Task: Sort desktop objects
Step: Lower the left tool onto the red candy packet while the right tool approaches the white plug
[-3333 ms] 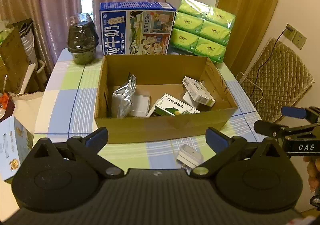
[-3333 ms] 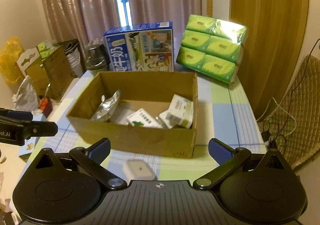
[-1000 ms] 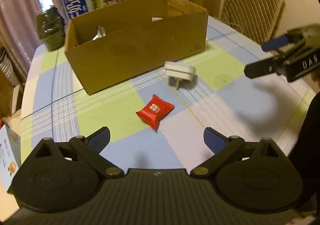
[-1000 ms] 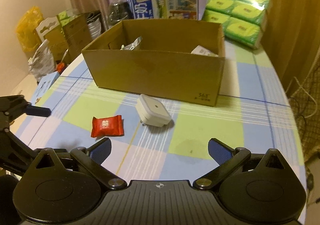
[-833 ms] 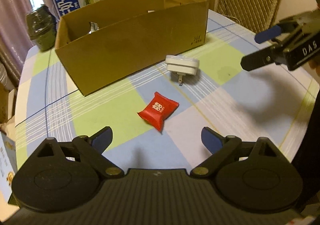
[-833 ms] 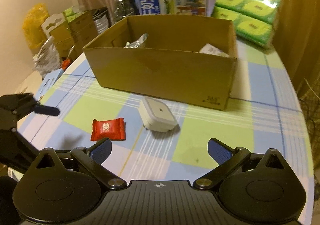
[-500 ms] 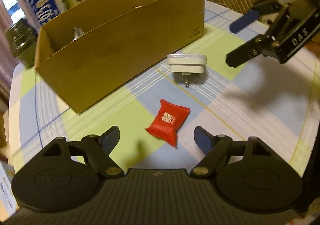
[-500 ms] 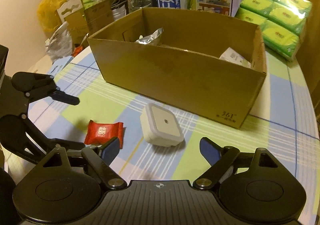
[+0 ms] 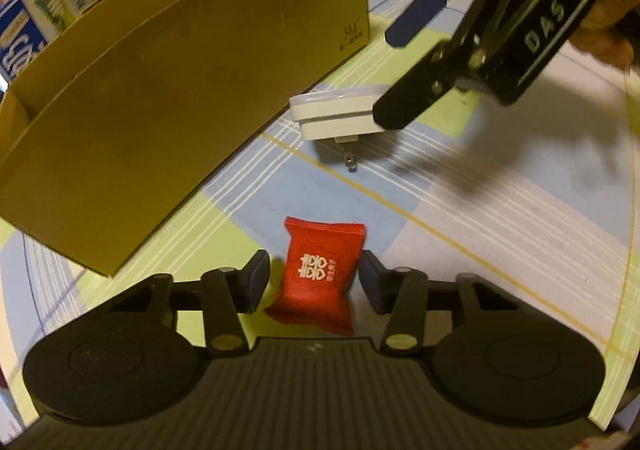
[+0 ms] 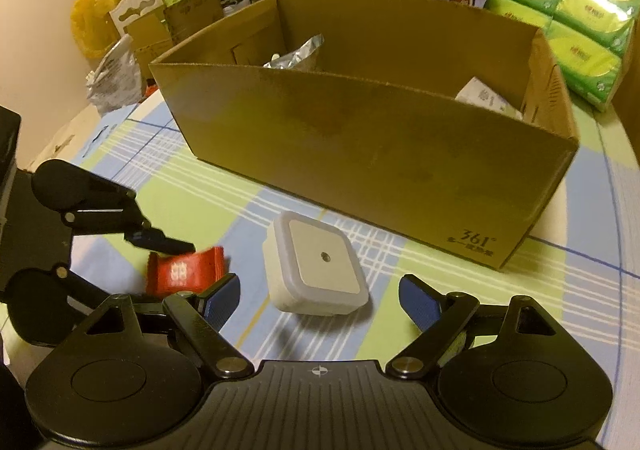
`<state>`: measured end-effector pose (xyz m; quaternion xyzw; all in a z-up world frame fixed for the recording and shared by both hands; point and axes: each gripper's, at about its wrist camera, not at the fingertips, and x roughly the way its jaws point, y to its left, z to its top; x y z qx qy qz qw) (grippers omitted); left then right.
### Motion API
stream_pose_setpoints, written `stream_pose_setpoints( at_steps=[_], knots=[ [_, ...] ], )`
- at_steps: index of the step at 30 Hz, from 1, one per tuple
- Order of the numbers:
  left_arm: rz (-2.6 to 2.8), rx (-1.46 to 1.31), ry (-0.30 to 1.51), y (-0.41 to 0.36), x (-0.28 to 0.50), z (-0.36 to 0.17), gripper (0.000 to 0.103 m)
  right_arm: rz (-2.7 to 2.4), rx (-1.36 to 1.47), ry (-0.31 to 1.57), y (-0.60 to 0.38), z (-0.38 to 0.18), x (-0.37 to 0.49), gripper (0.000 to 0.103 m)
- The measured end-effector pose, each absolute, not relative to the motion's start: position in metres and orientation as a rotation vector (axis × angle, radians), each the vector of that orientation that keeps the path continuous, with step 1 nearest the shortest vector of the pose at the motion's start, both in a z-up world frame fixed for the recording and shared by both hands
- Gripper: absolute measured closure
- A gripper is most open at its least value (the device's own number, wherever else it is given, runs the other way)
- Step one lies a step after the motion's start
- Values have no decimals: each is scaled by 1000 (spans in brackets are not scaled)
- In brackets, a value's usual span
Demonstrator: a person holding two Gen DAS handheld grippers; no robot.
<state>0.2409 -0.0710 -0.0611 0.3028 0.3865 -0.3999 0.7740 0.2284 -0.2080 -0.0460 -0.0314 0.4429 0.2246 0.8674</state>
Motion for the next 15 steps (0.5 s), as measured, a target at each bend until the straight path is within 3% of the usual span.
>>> stream_pose_setpoints(
  at_steps=[2, 10, 15],
  knots=[
    [-829, 608, 845, -66, 242, -61, 73, 478, -49, 932, -207, -50, 232, 18],
    [-549, 241, 950, -36, 257, -66, 75, 481, 49, 950, -208, -61, 252, 18],
    [-491, 161, 940, -36, 253, -67, 75, 503, 88, 984, -211, -66, 263, 19]
  ],
)
